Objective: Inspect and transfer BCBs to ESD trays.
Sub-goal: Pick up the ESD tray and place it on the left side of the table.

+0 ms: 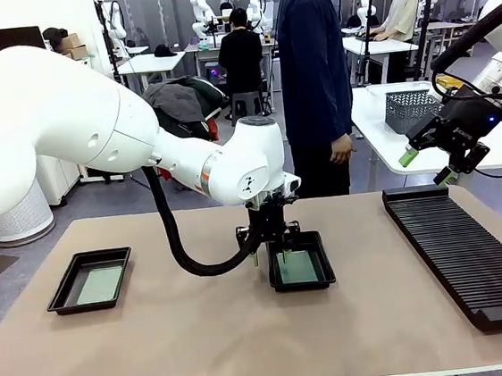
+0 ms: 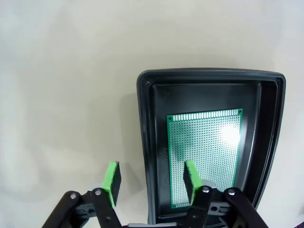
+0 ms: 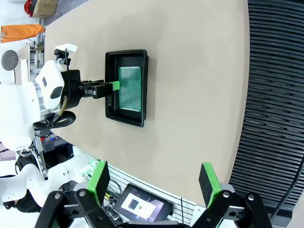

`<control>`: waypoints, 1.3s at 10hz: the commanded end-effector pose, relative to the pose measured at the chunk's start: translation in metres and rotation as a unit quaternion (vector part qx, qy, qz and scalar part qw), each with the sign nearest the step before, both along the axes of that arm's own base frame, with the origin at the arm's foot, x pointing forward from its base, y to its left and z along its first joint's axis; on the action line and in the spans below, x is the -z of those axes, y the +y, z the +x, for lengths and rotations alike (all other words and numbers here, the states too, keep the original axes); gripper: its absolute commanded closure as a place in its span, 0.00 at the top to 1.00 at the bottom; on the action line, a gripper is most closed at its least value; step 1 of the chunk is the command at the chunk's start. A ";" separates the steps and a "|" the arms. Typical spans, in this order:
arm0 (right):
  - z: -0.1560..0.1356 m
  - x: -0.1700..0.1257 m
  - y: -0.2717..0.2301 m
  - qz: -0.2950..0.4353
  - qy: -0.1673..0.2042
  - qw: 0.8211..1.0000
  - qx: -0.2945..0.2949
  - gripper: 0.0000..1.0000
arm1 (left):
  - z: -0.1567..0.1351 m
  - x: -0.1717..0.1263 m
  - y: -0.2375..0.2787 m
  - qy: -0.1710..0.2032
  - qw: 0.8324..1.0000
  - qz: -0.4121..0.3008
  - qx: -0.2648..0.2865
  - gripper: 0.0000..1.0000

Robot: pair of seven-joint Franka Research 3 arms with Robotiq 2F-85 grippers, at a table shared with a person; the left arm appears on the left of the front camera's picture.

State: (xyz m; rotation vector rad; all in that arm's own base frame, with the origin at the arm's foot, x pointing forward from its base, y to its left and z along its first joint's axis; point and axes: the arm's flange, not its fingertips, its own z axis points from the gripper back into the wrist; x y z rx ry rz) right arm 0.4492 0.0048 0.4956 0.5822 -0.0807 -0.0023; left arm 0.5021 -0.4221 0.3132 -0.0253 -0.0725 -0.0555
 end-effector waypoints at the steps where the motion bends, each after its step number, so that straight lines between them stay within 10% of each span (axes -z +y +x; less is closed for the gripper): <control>1: -0.002 -0.001 0.001 -0.003 0.008 1.000 0.009 1.00 | -0.005 0.002 0.011 -0.001 1.000 -0.011 0.010 0.59; 10: -0.002 -0.001 0.001 -0.003 0.008 1.000 0.009 1.00 | -0.005 0.001 0.013 -0.002 1.000 -0.016 0.019 0.03; 13: -0.002 -0.001 0.001 -0.003 0.008 1.000 0.009 1.00 | -0.005 0.000 0.013 0.000 1.000 -0.019 0.021 0.00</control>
